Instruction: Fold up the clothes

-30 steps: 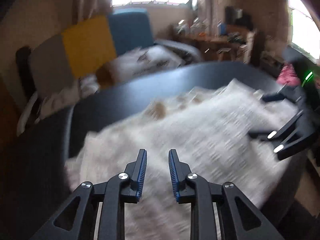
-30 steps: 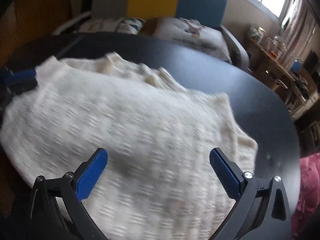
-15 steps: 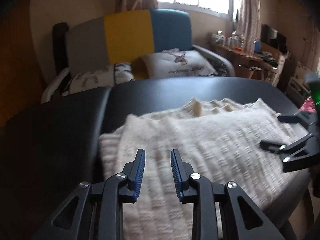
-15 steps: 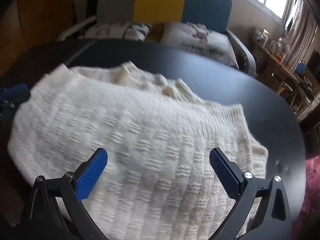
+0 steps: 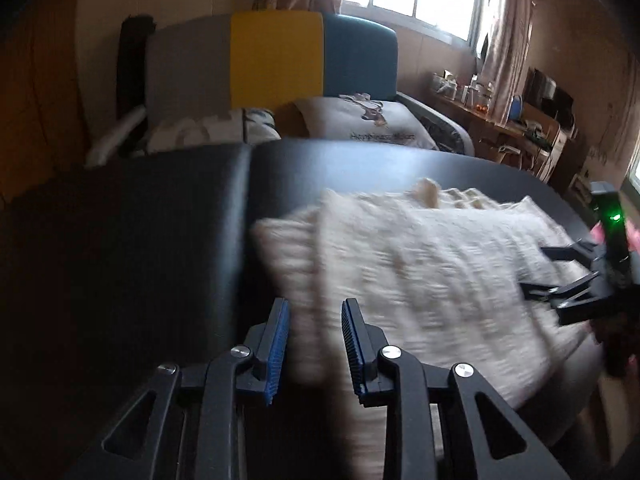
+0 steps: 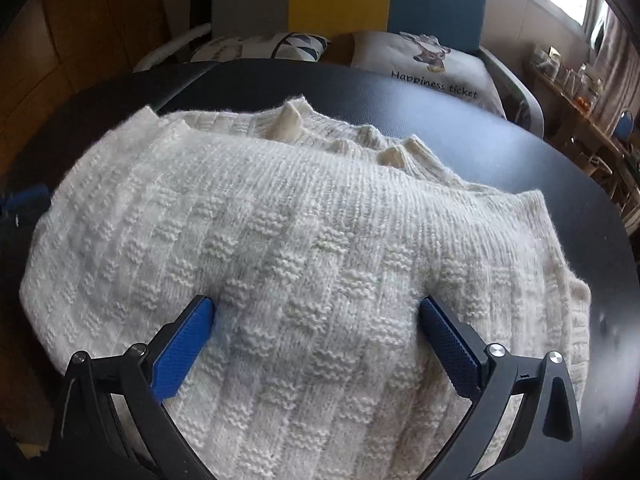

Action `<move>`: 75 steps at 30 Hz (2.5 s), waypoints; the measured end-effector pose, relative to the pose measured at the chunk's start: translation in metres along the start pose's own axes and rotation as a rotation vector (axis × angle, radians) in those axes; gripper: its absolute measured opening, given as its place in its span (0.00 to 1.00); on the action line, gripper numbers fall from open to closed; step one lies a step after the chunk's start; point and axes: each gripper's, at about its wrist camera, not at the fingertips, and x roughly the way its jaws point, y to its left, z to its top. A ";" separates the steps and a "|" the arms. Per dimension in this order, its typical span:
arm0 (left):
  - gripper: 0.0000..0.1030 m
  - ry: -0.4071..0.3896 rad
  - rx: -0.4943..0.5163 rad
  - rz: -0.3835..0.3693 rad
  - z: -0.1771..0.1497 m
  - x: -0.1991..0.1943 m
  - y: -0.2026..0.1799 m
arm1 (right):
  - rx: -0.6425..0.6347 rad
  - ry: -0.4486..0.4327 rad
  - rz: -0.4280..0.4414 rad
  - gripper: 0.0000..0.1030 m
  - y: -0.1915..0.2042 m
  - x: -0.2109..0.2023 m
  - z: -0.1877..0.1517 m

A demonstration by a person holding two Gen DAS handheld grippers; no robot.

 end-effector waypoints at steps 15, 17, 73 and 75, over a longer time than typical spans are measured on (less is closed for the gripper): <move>0.27 0.103 0.641 -0.417 0.106 0.082 -0.052 | -0.035 -0.036 0.061 1.00 -0.002 -0.001 -0.005; 0.27 0.176 0.664 -0.491 0.116 0.100 -0.055 | -0.051 -0.038 0.069 1.00 -0.002 -0.002 -0.007; 0.25 0.134 -0.072 -0.520 0.010 0.011 0.078 | 0.011 -0.041 0.192 1.00 0.048 0.007 0.031; 0.27 0.157 -0.069 -0.579 -0.014 0.006 0.071 | -0.021 -0.045 0.156 1.00 0.055 0.010 0.026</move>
